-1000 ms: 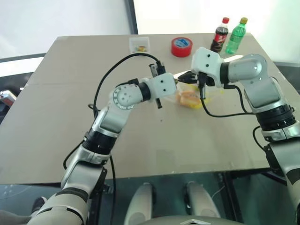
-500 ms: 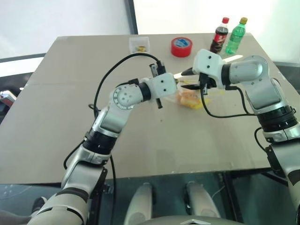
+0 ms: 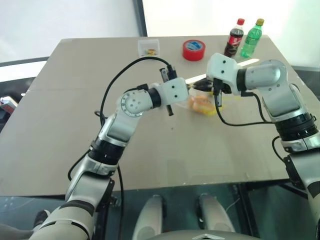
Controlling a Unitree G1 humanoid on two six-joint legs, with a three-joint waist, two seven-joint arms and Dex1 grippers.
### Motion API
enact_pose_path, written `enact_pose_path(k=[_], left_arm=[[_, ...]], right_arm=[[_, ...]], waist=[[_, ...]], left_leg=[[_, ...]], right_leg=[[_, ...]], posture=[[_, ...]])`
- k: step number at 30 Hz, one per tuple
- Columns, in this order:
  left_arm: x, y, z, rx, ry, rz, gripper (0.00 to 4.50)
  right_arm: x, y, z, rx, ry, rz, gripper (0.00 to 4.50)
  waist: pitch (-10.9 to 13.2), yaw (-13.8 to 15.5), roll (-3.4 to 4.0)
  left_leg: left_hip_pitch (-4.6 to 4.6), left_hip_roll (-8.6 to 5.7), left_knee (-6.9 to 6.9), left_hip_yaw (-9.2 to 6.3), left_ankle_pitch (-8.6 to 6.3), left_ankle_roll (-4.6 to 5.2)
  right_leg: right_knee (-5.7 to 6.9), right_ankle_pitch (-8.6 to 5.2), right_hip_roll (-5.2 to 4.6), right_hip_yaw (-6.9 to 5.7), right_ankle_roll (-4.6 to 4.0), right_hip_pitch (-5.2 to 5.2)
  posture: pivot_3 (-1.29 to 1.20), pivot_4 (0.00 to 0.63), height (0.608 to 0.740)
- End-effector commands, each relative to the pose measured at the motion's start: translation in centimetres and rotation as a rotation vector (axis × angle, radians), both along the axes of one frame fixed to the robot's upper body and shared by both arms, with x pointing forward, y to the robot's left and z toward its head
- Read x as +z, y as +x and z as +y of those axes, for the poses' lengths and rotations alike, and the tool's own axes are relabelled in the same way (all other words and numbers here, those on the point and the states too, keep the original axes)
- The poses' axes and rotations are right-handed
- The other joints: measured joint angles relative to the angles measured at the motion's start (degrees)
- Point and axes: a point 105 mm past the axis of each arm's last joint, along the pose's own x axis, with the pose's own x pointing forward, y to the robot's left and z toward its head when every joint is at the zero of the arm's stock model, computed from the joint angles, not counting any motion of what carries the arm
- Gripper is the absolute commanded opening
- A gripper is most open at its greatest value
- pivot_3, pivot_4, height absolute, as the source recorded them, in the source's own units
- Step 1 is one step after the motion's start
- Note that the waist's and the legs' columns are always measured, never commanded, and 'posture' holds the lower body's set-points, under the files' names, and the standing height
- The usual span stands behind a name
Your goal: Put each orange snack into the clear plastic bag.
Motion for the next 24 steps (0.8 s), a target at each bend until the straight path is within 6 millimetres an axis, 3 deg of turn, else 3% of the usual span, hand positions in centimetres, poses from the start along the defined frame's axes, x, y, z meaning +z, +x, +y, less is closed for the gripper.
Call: enact_pose_path(k=[1, 2, 6, 24], left_arm=[[1.2, -0.1, 0.7, 0.012, -0.017, -0.046, 0.0], [1.2, -0.1, 0.6, 0.01, -0.018, -0.047, 0.0], [1.3, -0.3, -0.2, -0.011, -0.029, -0.044, 0.0], [1.1, -0.4, -0.3, -0.019, -0.025, -0.035, 0.0]], right_arm=[[1.3, -0.1, -1.1, -0.025, 0.018, -0.039, 0.05], [1.2, -0.2, -0.9, -0.017, 0.02, -0.036, 0.05], [1.0, -0.5, -0.4, 0.0, 0.029, -0.042, 1.48], [2.0, -0.9, 0.3, 0.034, 0.04, -0.079, 1.48]], waist=[[0.0, 0.0, 0.0], [0.0, 0.01, 0.0], [0.0, 0.03, 0.0], [0.0, 0.01, 0.0]], left_leg=[[0.0, 0.0, 0.0, 0.0, 0.0, 0.0], [0.0, 0.0, 0.0, 0.0, 0.0, 0.0], [0.0, 0.0, 0.0, 0.0, 0.0, 0.0], [0.0, 0.0, 0.0, 0.0, 0.0, 0.0]], right_leg=[[0.0, 0.0, 0.0, 0.0, 0.0, 0.0], [0.0, 0.0, 0.0, 0.0, 0.0, 0.0], [0.0, 0.0, 0.0, 0.0, 0.0, 0.0], [0.0, 0.0, 0.0, 0.0, 0.0, 0.0]], posture=[[0.0, 0.15, 0.74], [0.0, 0.15, 0.74], [0.0, 0.15, 0.74], [0.0, 0.15, 0.74]])
